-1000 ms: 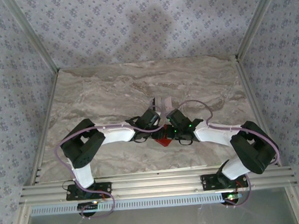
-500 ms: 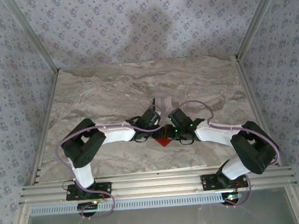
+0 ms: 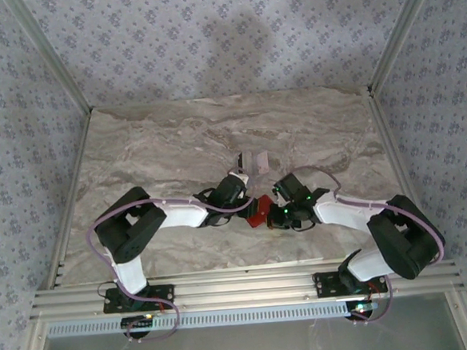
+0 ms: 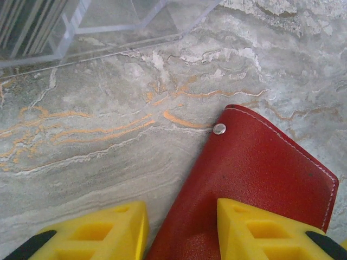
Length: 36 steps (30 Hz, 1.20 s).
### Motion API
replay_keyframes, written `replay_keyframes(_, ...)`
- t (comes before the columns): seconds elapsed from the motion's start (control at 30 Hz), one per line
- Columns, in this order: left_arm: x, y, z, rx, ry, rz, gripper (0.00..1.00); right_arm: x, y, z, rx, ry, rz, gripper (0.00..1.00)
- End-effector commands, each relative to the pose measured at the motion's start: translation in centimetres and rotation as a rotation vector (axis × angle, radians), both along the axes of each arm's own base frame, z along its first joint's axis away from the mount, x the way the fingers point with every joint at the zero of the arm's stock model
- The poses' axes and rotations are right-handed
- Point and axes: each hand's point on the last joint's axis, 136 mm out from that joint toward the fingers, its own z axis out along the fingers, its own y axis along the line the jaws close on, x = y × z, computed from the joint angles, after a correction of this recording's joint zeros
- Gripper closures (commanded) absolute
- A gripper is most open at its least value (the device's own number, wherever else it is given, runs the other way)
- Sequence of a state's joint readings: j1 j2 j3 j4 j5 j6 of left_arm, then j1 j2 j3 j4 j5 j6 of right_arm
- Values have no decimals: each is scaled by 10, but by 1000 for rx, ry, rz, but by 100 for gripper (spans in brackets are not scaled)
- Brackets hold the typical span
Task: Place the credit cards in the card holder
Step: Close the button on the card holder.
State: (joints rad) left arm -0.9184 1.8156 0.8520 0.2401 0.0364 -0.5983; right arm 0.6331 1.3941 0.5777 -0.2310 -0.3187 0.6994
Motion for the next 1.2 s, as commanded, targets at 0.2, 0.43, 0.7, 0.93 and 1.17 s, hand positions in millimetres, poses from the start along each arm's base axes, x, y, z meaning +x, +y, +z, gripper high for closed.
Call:
replay_keyframes(0.2,-30,31,-63,160,105,37,63,-18,-42,2,-73,49,-38,100)
replay_keyframes(0.43,-37,29,-59,169,77,49,63,-14,-60,8,-115,32,-94,90)
replay_keyframes(0.7,-44,25,-65,180,83,53,63,-19,-55,10,-87,41,-113,62)
replay_keyframes(0.93,-46,22,-66,189,73,51,63,-12,-45,32,-24,23,-172,43)
replay_keyframes(1.17,-47,19,-66,202,57,49,63,-1,-34,28,-60,64,-160,38)
